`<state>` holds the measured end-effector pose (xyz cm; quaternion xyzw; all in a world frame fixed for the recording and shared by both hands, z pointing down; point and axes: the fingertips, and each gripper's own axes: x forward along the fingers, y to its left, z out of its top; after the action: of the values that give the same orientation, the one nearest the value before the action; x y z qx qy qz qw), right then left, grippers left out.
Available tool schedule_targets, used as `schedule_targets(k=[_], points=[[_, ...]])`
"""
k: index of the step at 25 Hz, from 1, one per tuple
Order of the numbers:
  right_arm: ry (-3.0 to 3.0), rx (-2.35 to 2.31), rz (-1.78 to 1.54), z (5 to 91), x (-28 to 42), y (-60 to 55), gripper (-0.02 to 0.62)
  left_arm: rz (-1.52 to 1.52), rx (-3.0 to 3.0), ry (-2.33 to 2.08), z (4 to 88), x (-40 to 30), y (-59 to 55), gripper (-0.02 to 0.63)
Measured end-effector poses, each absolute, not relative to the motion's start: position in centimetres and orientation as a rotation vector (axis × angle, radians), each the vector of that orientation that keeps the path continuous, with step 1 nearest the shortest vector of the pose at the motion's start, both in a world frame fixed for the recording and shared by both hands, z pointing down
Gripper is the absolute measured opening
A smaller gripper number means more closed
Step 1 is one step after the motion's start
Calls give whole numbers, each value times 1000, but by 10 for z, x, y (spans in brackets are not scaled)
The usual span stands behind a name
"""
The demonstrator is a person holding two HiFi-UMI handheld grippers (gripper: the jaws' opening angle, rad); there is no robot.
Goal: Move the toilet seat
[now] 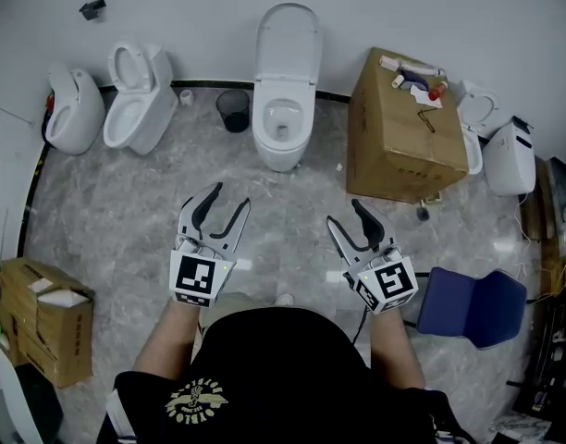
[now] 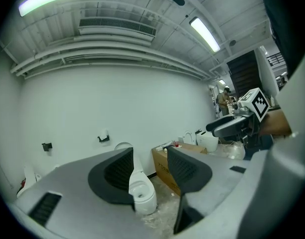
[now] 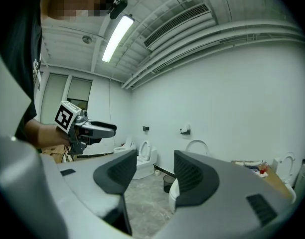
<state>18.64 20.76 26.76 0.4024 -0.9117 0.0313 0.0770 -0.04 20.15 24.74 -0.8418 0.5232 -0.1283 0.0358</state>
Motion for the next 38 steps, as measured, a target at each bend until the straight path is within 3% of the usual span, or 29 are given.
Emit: schedule_targets(k=[11,38], points=[[-2813,1115,96,267,148,186,230,-432,-2554,1733,264,-41,195,199],[-2731,1142,160,295,109,70,230,-423,-2621,1637,280,-64,66,198]])
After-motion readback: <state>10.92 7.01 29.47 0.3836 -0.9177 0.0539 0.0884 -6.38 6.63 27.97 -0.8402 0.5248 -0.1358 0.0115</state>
